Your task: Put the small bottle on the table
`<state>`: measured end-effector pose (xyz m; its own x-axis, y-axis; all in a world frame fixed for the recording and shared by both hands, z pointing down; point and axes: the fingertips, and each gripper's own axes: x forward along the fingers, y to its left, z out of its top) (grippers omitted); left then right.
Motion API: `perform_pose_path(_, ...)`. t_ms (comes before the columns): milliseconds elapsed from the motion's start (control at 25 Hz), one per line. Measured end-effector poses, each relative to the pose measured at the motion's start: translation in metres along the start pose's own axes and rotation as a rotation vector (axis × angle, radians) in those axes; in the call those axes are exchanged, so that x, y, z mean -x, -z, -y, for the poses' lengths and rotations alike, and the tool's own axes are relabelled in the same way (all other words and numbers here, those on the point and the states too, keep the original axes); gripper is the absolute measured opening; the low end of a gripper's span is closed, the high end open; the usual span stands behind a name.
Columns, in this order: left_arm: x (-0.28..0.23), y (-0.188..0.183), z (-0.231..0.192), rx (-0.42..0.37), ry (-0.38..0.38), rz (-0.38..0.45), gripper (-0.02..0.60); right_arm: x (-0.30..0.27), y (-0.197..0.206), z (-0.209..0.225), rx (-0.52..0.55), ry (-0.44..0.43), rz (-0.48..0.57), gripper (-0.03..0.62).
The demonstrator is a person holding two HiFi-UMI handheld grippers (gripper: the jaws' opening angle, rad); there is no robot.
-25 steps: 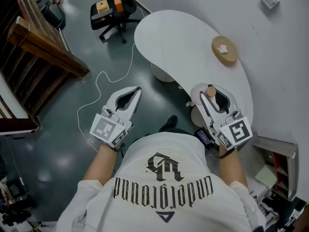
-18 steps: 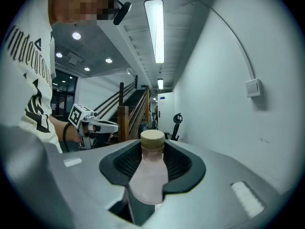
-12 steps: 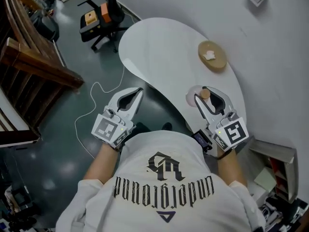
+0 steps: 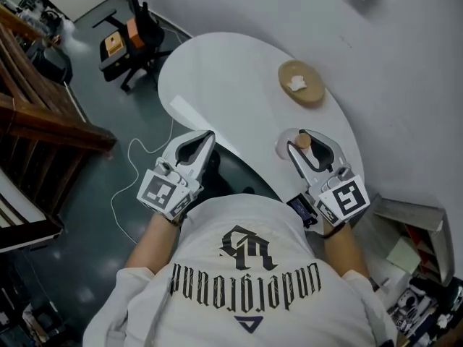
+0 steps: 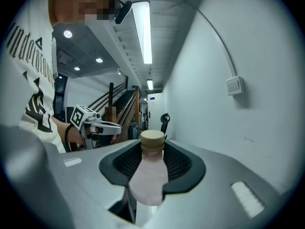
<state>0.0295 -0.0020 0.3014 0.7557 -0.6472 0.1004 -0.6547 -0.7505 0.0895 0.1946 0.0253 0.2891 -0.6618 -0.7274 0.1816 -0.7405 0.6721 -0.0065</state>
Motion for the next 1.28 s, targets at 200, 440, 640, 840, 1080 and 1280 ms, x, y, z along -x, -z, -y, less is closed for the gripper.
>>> perform_pose_path(200,-0.024,-0.004,-0.018,-0.019,0.046,-0.013,0.006,-0.017,-0.004,0.014,-0.014,0.025,0.005,0.14)
perform_pose_path(440,-0.045,0.0,-0.05,-0.008,0.096,-0.031,0.006,-0.051,-0.004,0.025,-0.021,0.053,-0.009,0.14)
perform_pose_path(640,-0.06,0.001,-0.089,0.001,0.123,-0.045,0.006,-0.089,-0.002,0.036,-0.034,0.074,-0.03,0.14)
perform_pose_path(840,-0.069,0.003,-0.133,0.015,0.139,-0.068,0.006,-0.129,-0.002,0.044,-0.05,0.095,-0.054,0.14)
perform_pose_path(1080,-0.078,0.008,-0.186,0.028,0.156,-0.085,0.006,-0.178,-0.003,0.05,-0.045,0.119,-0.076,0.14)
perform_pose_path(1280,-0.085,0.01,-0.222,0.037,0.176,-0.093,0.006,-0.209,-0.001,0.057,-0.066,0.15,-0.091,0.14)
